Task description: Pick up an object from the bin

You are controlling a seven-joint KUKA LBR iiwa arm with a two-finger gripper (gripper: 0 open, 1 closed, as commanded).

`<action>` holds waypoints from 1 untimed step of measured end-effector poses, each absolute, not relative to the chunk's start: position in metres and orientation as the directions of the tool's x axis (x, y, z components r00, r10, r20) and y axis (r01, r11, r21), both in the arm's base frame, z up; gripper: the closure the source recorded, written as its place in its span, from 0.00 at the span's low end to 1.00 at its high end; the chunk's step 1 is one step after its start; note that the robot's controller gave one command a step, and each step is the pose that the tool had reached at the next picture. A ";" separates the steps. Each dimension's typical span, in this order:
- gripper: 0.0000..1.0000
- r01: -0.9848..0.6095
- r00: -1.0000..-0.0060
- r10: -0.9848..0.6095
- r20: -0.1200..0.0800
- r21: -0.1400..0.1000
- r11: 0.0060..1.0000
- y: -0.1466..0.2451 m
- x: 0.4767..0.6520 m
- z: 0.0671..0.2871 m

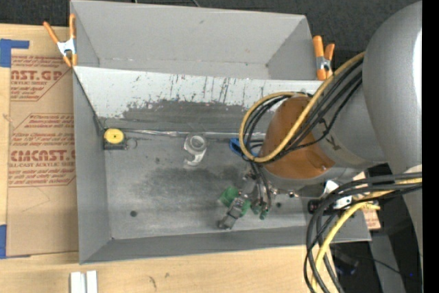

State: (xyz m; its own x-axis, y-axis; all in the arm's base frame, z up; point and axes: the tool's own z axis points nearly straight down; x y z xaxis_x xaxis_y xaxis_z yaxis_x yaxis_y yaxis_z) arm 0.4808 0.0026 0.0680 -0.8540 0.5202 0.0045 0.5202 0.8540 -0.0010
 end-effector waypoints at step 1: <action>0.00 0.520 -0.854 0.520 0.002 -0.001 0.854 0.003 0.480 0.067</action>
Offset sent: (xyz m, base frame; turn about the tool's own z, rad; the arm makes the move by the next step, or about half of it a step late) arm 0.0000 0.0000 0.0000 0.0000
